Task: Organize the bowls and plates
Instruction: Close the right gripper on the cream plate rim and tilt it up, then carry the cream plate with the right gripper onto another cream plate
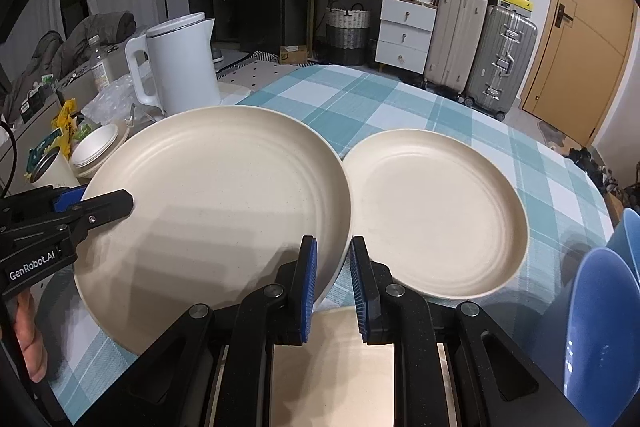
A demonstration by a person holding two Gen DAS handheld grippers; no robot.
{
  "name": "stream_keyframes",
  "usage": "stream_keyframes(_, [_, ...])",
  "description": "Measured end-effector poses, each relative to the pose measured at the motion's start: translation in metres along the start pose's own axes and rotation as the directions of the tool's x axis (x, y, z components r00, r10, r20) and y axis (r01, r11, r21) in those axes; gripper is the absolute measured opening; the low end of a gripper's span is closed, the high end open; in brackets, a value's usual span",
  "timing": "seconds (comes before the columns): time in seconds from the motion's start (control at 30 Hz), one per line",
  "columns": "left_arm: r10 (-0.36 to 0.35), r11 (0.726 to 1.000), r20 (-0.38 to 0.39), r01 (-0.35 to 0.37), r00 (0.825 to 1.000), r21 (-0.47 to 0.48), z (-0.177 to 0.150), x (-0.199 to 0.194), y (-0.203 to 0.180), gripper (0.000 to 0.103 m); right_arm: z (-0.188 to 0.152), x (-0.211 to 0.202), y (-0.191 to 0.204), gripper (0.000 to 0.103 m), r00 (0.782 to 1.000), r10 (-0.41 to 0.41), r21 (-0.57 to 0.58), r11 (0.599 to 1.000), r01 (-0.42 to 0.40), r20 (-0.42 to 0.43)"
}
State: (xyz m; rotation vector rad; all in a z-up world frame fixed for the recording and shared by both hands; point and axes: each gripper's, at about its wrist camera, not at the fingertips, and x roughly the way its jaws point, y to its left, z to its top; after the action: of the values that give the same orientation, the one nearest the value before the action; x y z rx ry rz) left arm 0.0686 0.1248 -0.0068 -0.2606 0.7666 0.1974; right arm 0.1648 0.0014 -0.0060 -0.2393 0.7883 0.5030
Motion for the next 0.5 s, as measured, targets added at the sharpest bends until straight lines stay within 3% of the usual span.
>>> stream_keyframes(0.5, [-0.037,0.998,0.041,0.036,0.998,0.042,0.002,-0.029,-0.026,0.027,-0.006,-0.035,-0.013,0.018,0.999,-0.027,0.033,0.999,0.025,0.041])
